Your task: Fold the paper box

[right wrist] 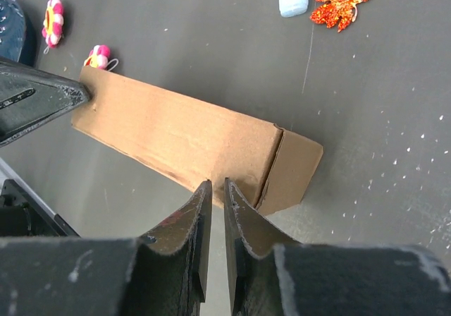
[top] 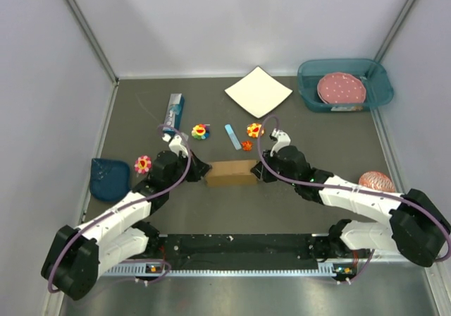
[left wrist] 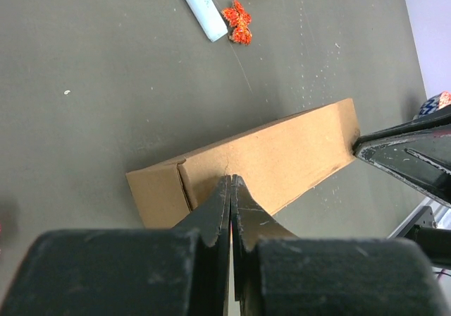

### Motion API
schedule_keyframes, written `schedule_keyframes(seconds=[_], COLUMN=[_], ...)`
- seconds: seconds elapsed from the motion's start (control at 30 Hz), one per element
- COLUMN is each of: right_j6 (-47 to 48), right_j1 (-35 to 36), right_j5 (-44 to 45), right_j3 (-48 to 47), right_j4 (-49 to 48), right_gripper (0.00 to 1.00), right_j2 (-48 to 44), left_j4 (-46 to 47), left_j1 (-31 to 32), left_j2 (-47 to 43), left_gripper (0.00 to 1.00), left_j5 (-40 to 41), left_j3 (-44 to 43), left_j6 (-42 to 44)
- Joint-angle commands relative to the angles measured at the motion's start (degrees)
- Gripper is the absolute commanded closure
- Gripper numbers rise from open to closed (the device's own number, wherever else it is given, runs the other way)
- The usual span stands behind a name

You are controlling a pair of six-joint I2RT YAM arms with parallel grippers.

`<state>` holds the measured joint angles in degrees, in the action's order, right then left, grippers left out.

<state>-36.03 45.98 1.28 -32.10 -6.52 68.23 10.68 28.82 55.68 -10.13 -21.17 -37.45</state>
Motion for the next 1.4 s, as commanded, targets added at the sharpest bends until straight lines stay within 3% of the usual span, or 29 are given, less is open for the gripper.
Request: schedule_keyframes(seconds=[0.0, 0.1, 0.23, 0.3, 0.4, 0.53, 0.63, 0.93, 1.17, 1.2, 1.23, 1.37], right_j6=[-0.09, -2.02, -7.72, -8.88, -9.32, -6.61, -6.16, -8.18, -8.35, -8.35, -7.83, -5.54], right_j1=[2.53, 8.06, 13.34, 15.80, 16.95, 16.87, 15.99, 6.59, 5.53, 5.44, 5.44, 5.44], right_j5=[-0.14, 3.28, 6.62, 8.73, 12.78, 17.17, 18.41, 10.16, 10.93, 11.81, 13.38, 16.56], right_j3=[3.70, 6.08, 9.24, 9.60, 7.32, 1.44, 0.11, 3.44, 4.76, 4.85, 4.85, 4.41], right_j4=[6.35, 8.18, 9.60, 13.36, 19.07, 23.66, 24.81, 18.57, 16.37, 17.24, 17.86, 21.81], right_gripper=[0.86, 0.86, 0.86, 0.83, 0.72, 0.61, 0.51, 0.40, 0.40, 0.40, 0.40, 0.40], right_j2=[-0.28, -1.16, -5.97, -9.41, -18.11, -24.01, -22.62, -15.06, -16.35, -17.24, -18.29, -21.64], left_j4=[-6.02, -5.93, -9.08, -12.94, -16.38, -17.53, -18.15, -25.61, -25.70, -27.88, -29.90, -37.73], left_j1=[0.80, 4.04, 13.35, 17.48, 18.55, 18.47, 18.47, 18.47, 18.38, 18.38, 18.38, 18.38], left_j2=[-1.80, -6.62, -18.28, -22.70, -32.10, -40.20, -39.26, -25.29, -29.74, -30.97, -32.46, -31.69], left_gripper=[1.00, 1.00, 1.00, 1.00, 0.99, 0.72, 0.62, 0.51, 0.47, 0.15, 0.02, 0.02], left_j5=[-1.38, 0.19, 5.81, 9.33, 13.19, 18.65, 23.90, 36.14, 38.34, 41.56, 43.42, 51.69], left_j3=[3.84, 7.09, 9.74, 10.18, 9.92, 8.08, 6.75, 4.82, 4.74, 4.30, 3.60, -0.44], left_j6=[0.02, -2.79, -5.87, -6.49, -7.63, -7.29, -6.58, -12.38, -12.04, -12.73, -14.04, -21.85])
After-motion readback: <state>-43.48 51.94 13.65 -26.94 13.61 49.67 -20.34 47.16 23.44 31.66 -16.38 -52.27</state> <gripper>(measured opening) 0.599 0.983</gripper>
